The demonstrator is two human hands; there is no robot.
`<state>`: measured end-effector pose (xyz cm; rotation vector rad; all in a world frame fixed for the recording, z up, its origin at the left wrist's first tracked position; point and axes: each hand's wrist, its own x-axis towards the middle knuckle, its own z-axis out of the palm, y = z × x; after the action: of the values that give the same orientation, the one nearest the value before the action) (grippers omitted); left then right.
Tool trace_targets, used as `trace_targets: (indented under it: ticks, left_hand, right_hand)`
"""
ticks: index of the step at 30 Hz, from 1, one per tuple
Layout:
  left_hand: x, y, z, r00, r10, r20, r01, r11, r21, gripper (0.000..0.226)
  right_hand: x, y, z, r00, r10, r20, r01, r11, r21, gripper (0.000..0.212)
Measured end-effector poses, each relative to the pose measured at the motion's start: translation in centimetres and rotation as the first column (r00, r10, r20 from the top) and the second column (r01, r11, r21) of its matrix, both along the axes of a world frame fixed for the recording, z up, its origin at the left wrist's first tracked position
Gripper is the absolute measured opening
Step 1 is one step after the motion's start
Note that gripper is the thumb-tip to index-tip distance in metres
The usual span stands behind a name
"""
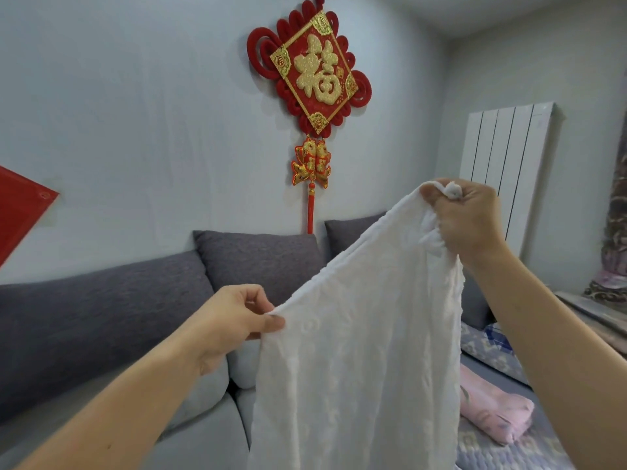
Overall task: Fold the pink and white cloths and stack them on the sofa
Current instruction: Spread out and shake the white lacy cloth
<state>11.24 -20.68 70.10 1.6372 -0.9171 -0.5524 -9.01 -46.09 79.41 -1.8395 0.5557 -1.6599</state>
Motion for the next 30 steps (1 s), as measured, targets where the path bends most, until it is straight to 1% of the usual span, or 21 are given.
trace_targets:
  ticks: [2,4,5,7,8,10,11,12,13,14,15,16,17,18,19,21,23,24,26,27,30]
  left_hand:
    - [0.4,-0.5,-0.4,0.996,0.079,0.052,-0.081,0.996,0.029,0.034]
    - [0.4,-0.7,-1.0,0.995,0.094,0.034,-0.095,0.995,0.025,0.038]
    - [0.4,-0.8,-1.4,0.997,0.075,-0.016,-0.075,0.997,0.003,0.035]
    - [0.4,-0.9,-2.1,0.982,0.000,-0.190,-0.017,0.996,-0.089,0.022]
    - [0.4,-0.8,-2.4,0.959,-0.032,-0.281,-0.009,0.990,-0.143,0.014]
    - [0.3,-1.0,-2.7,0.917,-0.052,-0.395,-0.041,0.974,-0.224,0.009]
    - [-0.2,-1.2,-2.6,0.920,-0.051,-0.389,-0.047,0.970,-0.239,0.011]
    - [-0.9,-1.4,-2.4,0.946,-0.041,-0.322,-0.039,0.971,-0.236,0.011]
    - [-1.8,-1.8,-2.0,0.979,-0.034,-0.200,-0.012,0.974,-0.225,0.011]
    - [-2.9,-2.2,-1.4,0.998,-0.041,-0.052,0.028,0.976,-0.216,0.011]
    - [-3.9,-2.7,-0.7,0.994,-0.055,0.096,0.074,0.976,-0.206,0.010]
    - [-4.9,-3.3,0.0,0.972,-0.069,0.224,0.114,0.974,-0.194,0.010]
    - [-5.5,-3.8,0.4,0.943,-0.076,0.325,0.141,0.973,-0.181,0.010]
    - [-6.0,-4.2,0.7,0.919,-0.069,0.389,0.149,0.972,-0.180,0.010]
    - [-6.0,-4.5,0.6,0.910,-0.045,0.412,0.134,0.973,-0.190,0.010]
    - [-5.9,-4.4,-0.5,0.941,0.018,0.339,0.071,0.967,-0.246,0.010]
    - [-6.2,-4.0,-2.1,0.968,0.051,0.244,0.023,0.957,-0.290,0.011]
    - [-6.4,-4.0,-2.9,0.973,0.045,0.224,0.023,0.956,-0.292,0.011]
    - [-7.1,-4.2,-4.5,0.979,0.024,0.200,0.038,0.954,-0.299,0.014]
    - [-7.3,-4.4,-5.2,0.982,0.018,0.186,0.041,0.950,-0.308,0.015]
    - [-7.6,-4.6,-6.5,0.987,0.022,0.158,0.033,0.942,-0.333,0.016]
  right_hand:
    - [-0.3,0.6,-0.1,0.996,0.080,0.041,-0.082,0.995,0.051,0.026]
    - [-0.6,1.2,-0.3,0.991,0.125,0.054,-0.130,0.988,0.081,0.015]
    - [-0.8,1.3,-0.6,0.989,0.135,0.063,-0.141,0.985,0.098,0.014]
    - [-1.6,0.9,-1.2,0.983,0.154,0.100,-0.170,0.968,0.186,0.021]
    - [-2.1,0.6,-1.6,0.977,0.173,0.125,-0.200,0.944,0.261,0.022]
    - [-2.9,-0.1,-2.4,0.977,0.164,0.134,-0.206,0.882,0.423,0.013]
    - [-3.1,-0.1,-2.6,0.988,0.128,0.083,-0.152,0.876,0.457,0.008]
    - [-3.1,0.3,-2.7,0.996,0.089,-0.005,-0.078,0.899,0.432,0.008]
    - [-2.7,1.0,-2.9,0.991,0.074,-0.113,-0.028,0.932,0.361,0.012]
    - [-2.0,2.3,-2.9,0.961,0.101,-0.258,-0.034,0.967,0.251,0.019]
    - [-1.2,4.3,-2.9,0.875,0.163,-0.456,-0.109,0.984,0.142,0.027]
    - [-0.3,6.2,-3.0,0.722,0.205,-0.660,-0.212,0.975,0.070,0.031]
    - [0.5,7.6,-3.4,0.557,0.216,-0.802,-0.295,0.954,0.052,0.033]
    - [1.0,8.5,-3.8,0.432,0.226,-0.873,-0.341,0.937,0.074,0.033]
    - [1.1,8.7,-4.1,0.371,0.245,-0.896,-0.355,0.929,0.107,0.033]
    - [0.1,8.3,-4.6,0.339,0.267,-0.902,-0.356,0.924,0.140,0.027]
    - [-0.9,8.4,-5.7,0.296,0.348,-0.889,-0.378,0.898,0.226,0.011]
    - [-1.0,8.8,-6.4,0.279,0.398,-0.874,-0.394,0.877,0.274,0.009]
    - [-0.3,9.2,-8.0,0.301,0.425,-0.854,-0.410,0.866,0.286,0.016]
    - [0.2,9.1,-8.7,0.316,0.384,-0.867,-0.397,0.884,0.246,0.019]
    - [0.5,8.7,-9.3,0.300,0.275,-0.914,-0.362,0.919,0.158,0.032]
